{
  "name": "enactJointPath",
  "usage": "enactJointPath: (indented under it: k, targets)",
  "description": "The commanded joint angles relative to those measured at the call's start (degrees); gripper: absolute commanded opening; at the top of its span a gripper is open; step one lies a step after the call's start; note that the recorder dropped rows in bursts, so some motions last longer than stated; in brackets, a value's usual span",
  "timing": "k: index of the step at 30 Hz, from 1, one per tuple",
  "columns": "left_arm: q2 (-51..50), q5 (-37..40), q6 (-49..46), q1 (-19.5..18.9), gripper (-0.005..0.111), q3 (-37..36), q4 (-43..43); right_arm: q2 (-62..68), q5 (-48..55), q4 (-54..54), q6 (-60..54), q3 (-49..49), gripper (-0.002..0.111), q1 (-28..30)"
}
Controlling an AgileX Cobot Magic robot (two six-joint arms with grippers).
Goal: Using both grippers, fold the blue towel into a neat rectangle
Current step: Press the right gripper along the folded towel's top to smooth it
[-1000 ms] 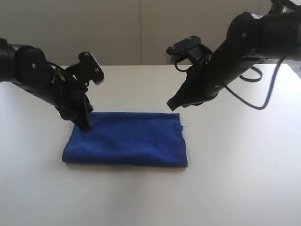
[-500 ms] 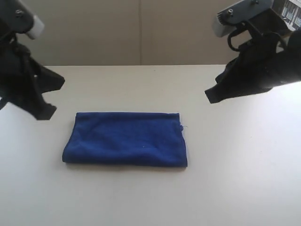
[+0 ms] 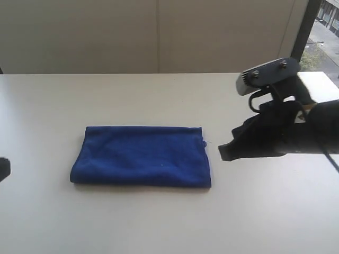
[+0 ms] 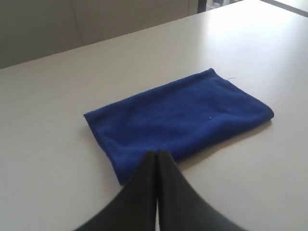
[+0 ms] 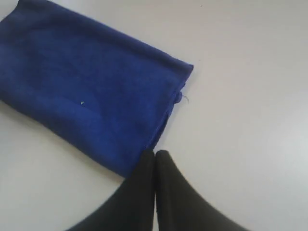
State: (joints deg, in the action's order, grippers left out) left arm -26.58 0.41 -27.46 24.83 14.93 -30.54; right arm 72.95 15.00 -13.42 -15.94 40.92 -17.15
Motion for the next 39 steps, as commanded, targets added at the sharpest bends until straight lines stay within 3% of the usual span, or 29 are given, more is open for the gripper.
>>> enactJointPath:
  k: [1,7,17,25,39]
  targets:
    - [5.2,-6.1,4.2,-0.1,0.0,-7.7,-1.5,8.1,-3.6,-0.5,-1.0,4.7,0.0,-2.5]
    - [6.2,-7.4,5.3,-0.1,0.0,-14.7,-1.5,21.9,-3.2,-1.2,-1.0,17.5,0.0,-4.7]
    - [6.2,-5.4,-0.9,-0.1,0.0,-14.9,-1.3,44.2,8.4,-6.6,-3.3,37.0,0.0,-5.0]
    - [6.2,-5.4,-0.9,-0.1,0.0,-14.9,-1.3,49.6,13.2,-12.9,-10.7,39.6,0.0,-5.1]
    - [6.2,-5.5,-0.7,-0.1,0.0,-14.9,-1.3,49.6,13.7,6.2,-10.1,39.6,0.0,-5.1]
